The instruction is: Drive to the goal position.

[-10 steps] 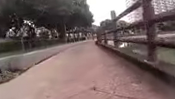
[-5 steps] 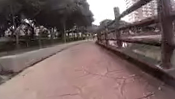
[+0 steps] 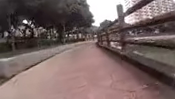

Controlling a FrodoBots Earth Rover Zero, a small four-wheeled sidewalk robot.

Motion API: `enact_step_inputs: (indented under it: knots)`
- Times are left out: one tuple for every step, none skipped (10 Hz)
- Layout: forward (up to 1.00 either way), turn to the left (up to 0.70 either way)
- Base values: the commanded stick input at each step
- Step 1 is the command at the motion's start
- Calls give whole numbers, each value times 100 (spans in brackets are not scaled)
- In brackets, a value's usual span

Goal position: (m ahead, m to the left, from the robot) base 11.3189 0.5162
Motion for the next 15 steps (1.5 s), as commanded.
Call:
enact_step_inputs:
  knots:
    - [70, 0]
    - [70, 0]
    - [70, 0]
    - [70, 0]
    - [70, 0]
    - [70, 0]
    - [70, 0]
    - [70, 0]
    - [70, 0]
    - [70, 0]
    - [70, 0]
    - [70, 0]
    - [70, 0]
    - [70, 0]
    - [70, 0]
